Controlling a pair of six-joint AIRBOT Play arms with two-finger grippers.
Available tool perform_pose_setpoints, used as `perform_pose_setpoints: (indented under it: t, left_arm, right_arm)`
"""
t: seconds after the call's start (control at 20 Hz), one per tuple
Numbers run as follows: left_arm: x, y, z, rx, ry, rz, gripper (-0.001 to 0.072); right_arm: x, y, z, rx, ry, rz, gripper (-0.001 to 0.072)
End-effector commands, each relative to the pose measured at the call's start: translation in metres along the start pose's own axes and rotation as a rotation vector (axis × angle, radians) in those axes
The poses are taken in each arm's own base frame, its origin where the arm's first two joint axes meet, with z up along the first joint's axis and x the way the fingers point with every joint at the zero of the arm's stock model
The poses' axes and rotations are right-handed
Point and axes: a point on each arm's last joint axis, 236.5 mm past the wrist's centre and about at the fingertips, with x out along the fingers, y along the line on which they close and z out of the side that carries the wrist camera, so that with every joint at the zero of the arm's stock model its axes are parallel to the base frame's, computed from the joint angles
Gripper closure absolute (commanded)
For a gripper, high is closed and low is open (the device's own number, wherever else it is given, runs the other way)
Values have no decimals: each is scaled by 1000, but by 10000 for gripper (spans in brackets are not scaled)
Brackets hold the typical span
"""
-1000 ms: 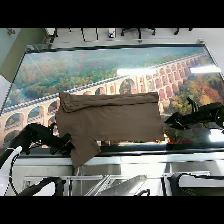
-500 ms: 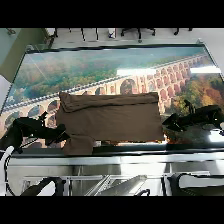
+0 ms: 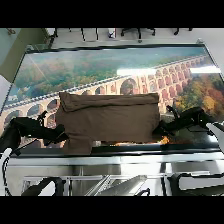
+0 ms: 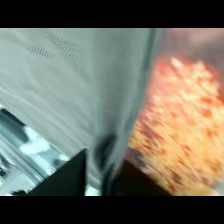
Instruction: Fold the shirts.
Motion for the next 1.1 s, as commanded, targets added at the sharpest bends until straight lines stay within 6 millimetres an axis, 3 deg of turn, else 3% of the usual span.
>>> perform_pose_setpoints:
  t: [0.0,0.05,0.15,0.3,0.35,0.45,0.55,0.65,0.85,0.95,1.05]
  left_arm:
    - [-14,15,-12,45,-5,79,690]
    - [-21,18,-14,50,-21,98,690]
    - [-34,23,-21,60,-41,124,691]
    - [-46,44,-46,81,16,238,690]
    - [-50,52,-47,84,5,284,690]
    - [-51,47,-38,116,-43,287,691]
    - [-55,22,-14,165,-121,244,691]
    - [-68,-16,25,236,-205,202,690]
    - [-84,-88,106,352,-315,165,691]
    - [-73,-104,138,370,-306,169,690]
    - [-51,-103,164,359,-270,181,690]
  right_arm:
    - [-14,17,-7,-30,-11,8,648]
    - [-22,20,-4,-44,-43,-4,692]
    - [-37,15,0,-20,-101,-43,693]
    - [-54,-19,-13,69,-95,-199,693]
    - [-57,-26,-15,84,-95,-234,693]
    - [-59,-23,-8,86,-130,-229,693]
    - [-61,5,10,38,-189,-133,692]
    - [-76,33,45,-21,-304,-98,692]
    - [-104,69,107,-145,-469,-140,692]
    - [-106,76,135,-198,-517,-165,692]
    - [-102,72,158,-202,-545,-181,692]
